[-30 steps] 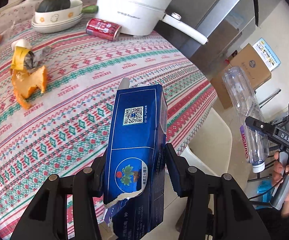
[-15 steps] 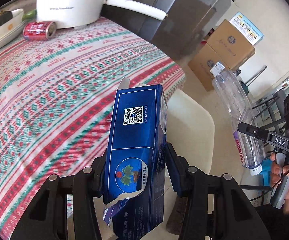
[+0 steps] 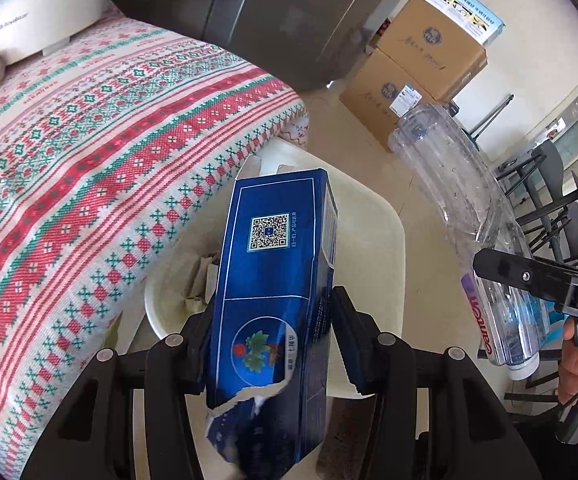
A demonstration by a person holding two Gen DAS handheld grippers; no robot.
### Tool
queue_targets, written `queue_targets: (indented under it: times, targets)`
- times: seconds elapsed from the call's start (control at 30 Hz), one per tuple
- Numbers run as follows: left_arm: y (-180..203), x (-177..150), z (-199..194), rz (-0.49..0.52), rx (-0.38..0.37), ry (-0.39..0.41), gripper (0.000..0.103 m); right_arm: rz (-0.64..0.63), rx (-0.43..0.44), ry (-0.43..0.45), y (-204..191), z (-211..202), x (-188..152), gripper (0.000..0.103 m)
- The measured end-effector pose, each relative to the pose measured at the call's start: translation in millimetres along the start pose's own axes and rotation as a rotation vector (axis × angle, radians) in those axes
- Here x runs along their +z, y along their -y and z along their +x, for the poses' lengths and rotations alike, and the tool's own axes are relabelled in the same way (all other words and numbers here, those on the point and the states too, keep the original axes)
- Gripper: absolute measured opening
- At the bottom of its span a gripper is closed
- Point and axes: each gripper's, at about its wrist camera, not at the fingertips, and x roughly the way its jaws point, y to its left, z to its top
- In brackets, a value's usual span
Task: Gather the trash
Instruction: 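Carry the blue carton and clear bottle with both tools over the white bin, then open the left tool to drop the carton while the right tool releases the bottle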
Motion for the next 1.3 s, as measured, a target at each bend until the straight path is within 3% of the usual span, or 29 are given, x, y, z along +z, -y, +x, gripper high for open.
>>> queue_targets:
  times: [0.07,0.13,0.2,0.47,0.8,1.3]
  targets:
    - [-1.6,2.8,4.3,0.003,-0.010,0.011,0.056,-0.002,-0.003,-0.006,0.7,2.4,0.5,0.066]
    - [-4.0,5.6,6.9,0.001,-0.008,0.028,0.066,-0.004,-0.008,-0.009,2.1,3.3,0.5,0.066]
    - [-6.6,9.2,7.8,-0.003,0.007,0.038,0.084,-0.004,-0.011,-0.011,3.7,3.9,0.0,0.066]
    - [-7.9,12.4,-5.6,0.046,0.089,0.057,0.096,-0.006,-0.029,-0.031,6.7,9.8,-2.8,0.066]
    - [-27.0,1.3,-34.3,0.029,0.136,0.044,0.099,-0.026,-0.035,-0.100,-2.7,26.6,-4.4,0.067]
    - [-90.0,-29.3,-131.7,0.021,0.293,0.119,0.103,-0.094,-0.102,-0.254,-39.7,84.9,-2.0,0.067]
